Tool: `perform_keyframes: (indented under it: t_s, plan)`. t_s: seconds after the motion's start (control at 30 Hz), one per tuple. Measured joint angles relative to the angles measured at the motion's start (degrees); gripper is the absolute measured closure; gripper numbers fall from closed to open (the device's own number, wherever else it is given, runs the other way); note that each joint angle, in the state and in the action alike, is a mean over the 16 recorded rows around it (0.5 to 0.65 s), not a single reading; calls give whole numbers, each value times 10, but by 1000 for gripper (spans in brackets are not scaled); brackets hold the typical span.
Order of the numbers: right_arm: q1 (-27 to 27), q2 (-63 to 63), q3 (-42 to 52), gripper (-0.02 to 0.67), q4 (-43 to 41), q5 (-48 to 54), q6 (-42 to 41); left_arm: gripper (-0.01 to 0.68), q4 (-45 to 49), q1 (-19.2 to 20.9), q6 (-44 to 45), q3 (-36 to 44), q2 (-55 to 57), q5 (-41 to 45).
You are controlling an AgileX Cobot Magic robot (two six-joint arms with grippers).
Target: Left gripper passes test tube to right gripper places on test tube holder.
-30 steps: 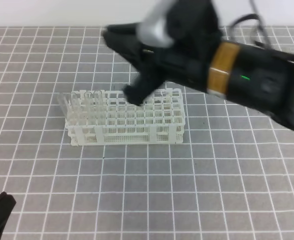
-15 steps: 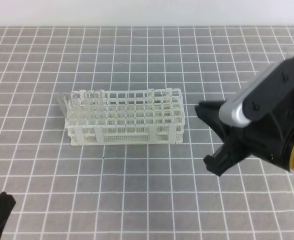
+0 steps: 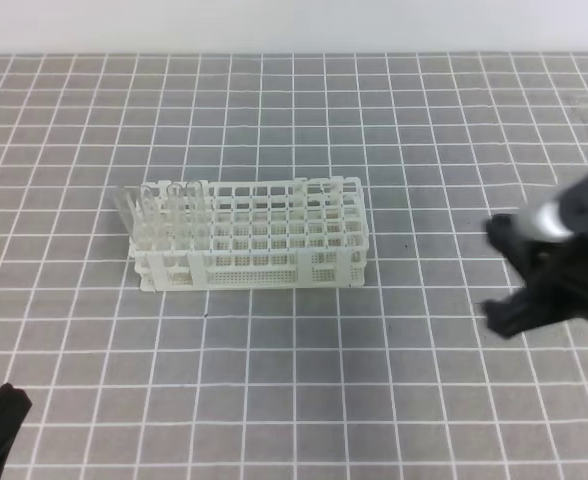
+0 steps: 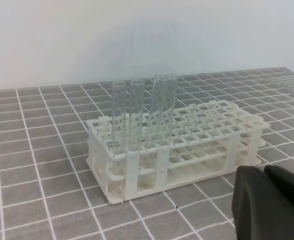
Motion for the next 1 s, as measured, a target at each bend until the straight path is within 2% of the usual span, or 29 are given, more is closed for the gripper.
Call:
perform_keyframes:
  t_s: [0.37, 0.53, 0.73, 1.0]
  plan:
    - [-197, -211, 169, 662, 0, -70, 2, 673, 0, 0, 0, 0, 0, 1]
    - [-263, -340, 258, 662, 3, -80, 8, 673, 0, 0, 0, 1, 0, 0]
    - [-305, -480, 332, 662, 3, -79, 23, 673, 0, 0, 0, 1, 0, 0]
    - [-317, -587, 363, 662, -2, -74, 48, 673, 0, 0, 0, 1, 0, 0]
